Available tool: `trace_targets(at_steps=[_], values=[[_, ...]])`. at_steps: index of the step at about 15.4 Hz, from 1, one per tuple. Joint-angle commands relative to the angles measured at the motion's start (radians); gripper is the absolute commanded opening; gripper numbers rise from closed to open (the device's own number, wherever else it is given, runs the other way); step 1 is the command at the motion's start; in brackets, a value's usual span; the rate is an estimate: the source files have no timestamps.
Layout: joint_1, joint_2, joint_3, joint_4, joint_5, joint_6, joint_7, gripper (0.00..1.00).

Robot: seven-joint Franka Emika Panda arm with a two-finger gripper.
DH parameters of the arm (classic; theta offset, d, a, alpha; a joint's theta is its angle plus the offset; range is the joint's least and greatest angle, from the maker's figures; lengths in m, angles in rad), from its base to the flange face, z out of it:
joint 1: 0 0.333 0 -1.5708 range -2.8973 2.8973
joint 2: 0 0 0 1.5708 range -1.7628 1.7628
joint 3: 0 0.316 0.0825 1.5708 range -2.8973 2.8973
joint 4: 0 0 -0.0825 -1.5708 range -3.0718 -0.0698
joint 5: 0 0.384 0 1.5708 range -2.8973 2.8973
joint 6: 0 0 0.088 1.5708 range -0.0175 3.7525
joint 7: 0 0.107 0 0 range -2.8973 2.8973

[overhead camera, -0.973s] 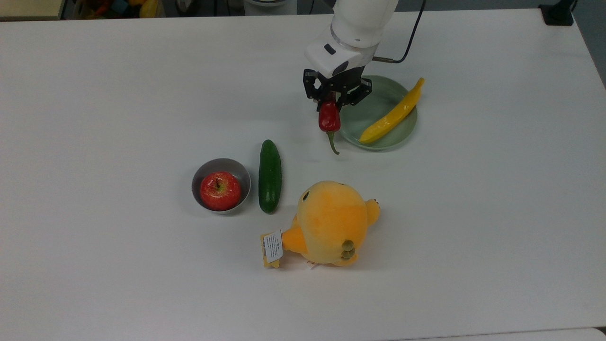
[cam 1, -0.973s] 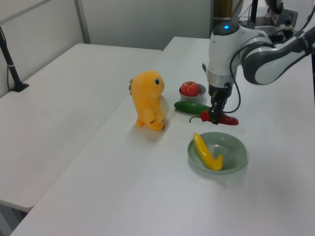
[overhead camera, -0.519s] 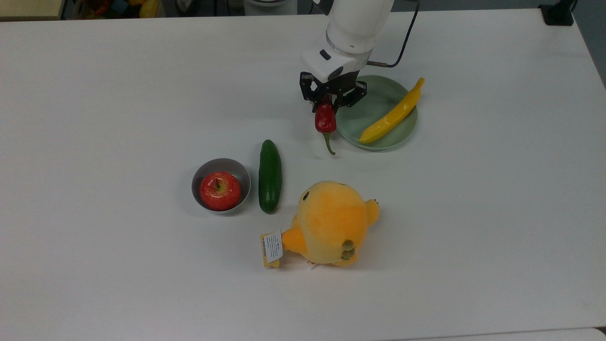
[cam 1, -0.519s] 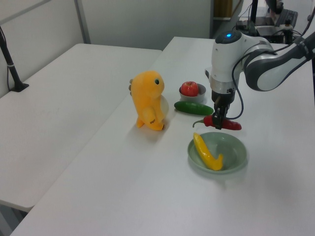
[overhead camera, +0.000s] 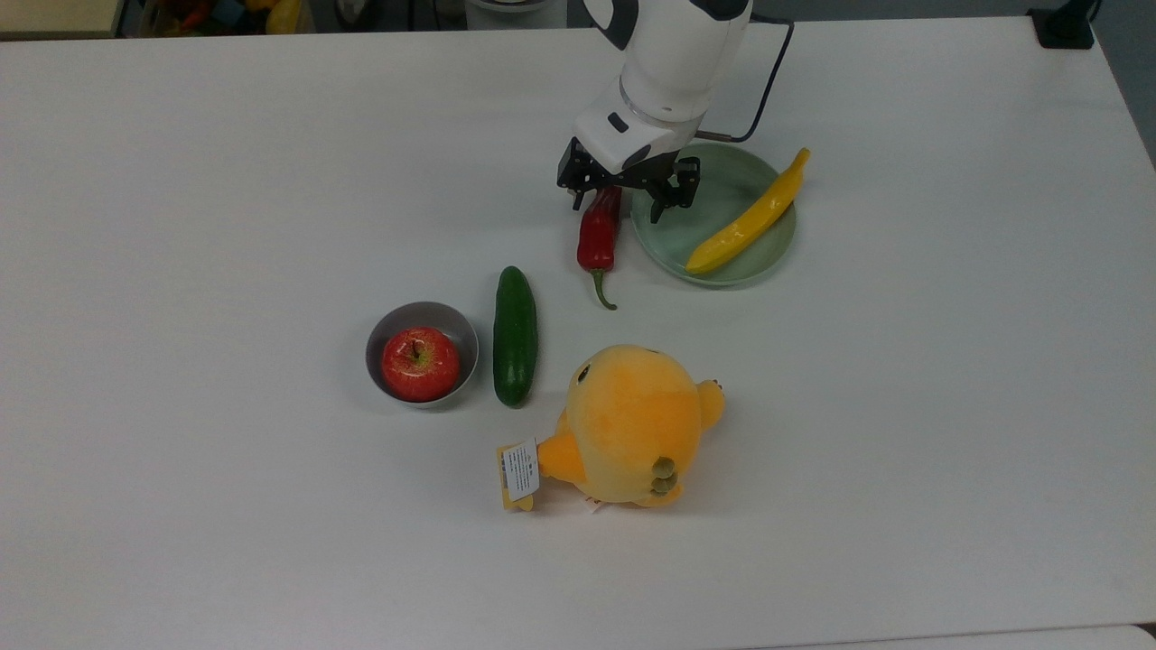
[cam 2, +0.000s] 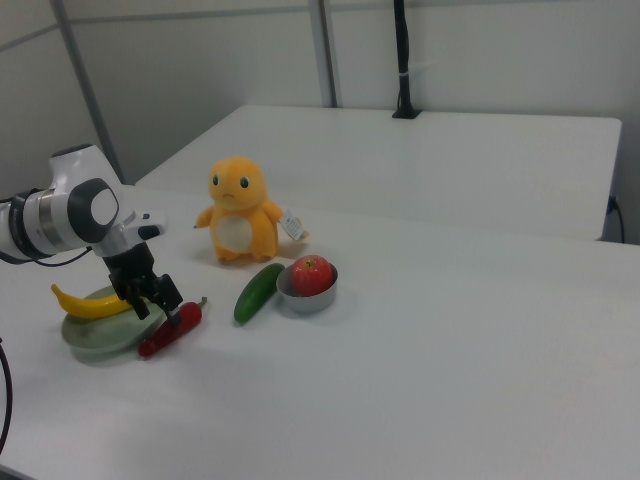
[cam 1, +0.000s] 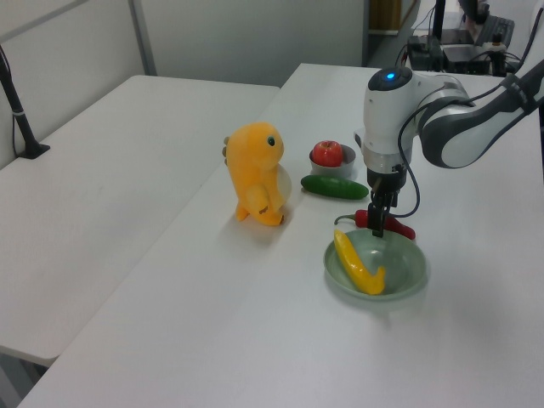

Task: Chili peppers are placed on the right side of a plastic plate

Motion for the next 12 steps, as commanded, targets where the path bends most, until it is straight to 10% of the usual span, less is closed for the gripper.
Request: trace_targets(at_steps=[1, 7, 12], values=[[-0.001, -0.021, -0.004, -0.007, 0.006, 0.011, -0.017, 1.00], [-0.074, -0.177, -0.004, 0.004, 0.012, -0.089, -0.058, 1.00], [-0.206, -0.180, -0.009, 0.269, 0.141, -0.322, -0.236, 1.00]])
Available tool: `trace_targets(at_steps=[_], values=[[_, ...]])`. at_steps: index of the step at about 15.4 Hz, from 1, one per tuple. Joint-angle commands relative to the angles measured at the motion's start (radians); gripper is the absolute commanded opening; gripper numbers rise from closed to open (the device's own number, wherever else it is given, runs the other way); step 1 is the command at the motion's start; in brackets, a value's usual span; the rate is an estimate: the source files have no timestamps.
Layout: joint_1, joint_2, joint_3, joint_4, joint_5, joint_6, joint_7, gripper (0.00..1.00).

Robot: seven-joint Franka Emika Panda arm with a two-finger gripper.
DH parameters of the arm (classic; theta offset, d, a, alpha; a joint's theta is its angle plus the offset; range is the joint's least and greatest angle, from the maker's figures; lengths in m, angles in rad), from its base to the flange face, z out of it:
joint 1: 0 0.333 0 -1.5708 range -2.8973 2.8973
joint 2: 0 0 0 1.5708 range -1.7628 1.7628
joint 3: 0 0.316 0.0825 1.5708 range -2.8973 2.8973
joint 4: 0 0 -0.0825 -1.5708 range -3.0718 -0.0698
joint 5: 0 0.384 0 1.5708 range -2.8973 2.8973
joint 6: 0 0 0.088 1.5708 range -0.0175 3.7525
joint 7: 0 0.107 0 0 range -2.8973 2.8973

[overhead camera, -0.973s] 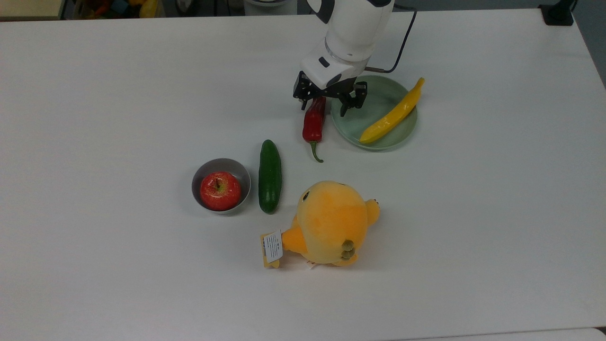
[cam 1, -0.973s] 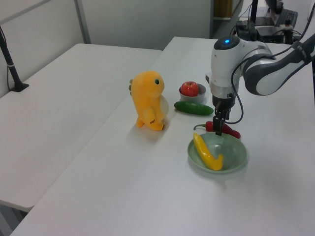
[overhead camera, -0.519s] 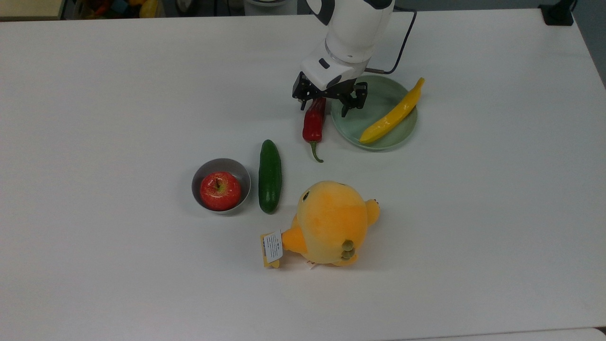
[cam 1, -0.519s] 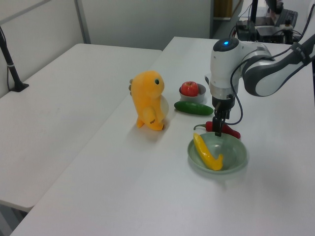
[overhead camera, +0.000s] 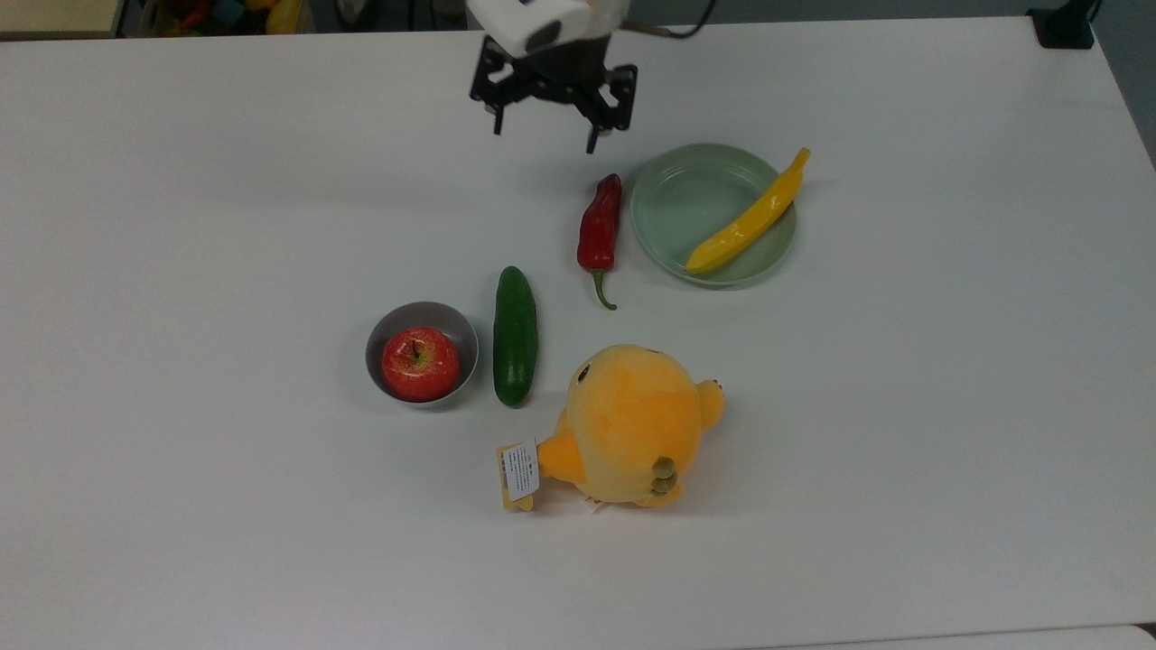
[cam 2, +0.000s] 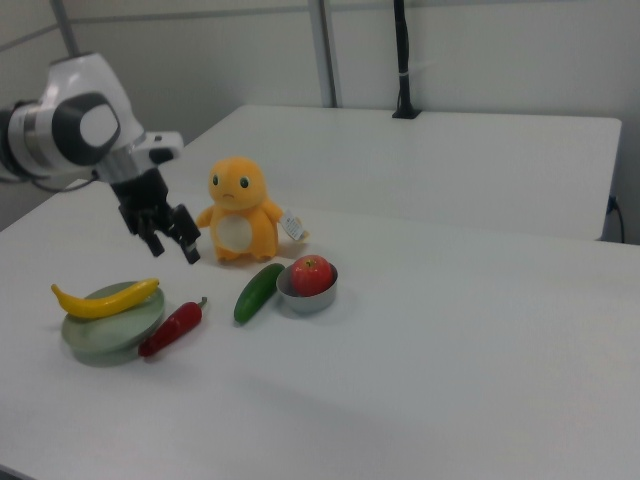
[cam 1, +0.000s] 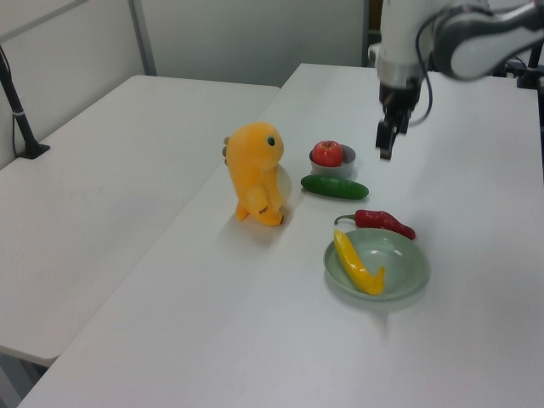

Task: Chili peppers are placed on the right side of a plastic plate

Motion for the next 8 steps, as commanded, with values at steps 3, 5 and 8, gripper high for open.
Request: trace_targets(at_steps=[3, 5, 8], values=[[-0.097, 0.050, -0.039, 0.246, 0.151, -0.115, -0.107, 1.00], [-0.094, 0.035, -0.042, 0.250, 0.154, -0.164, -0.152, 1.00], [-0.093, 0.033, -0.041, 0.270, 0.162, -0.219, -0.160, 1.00]])
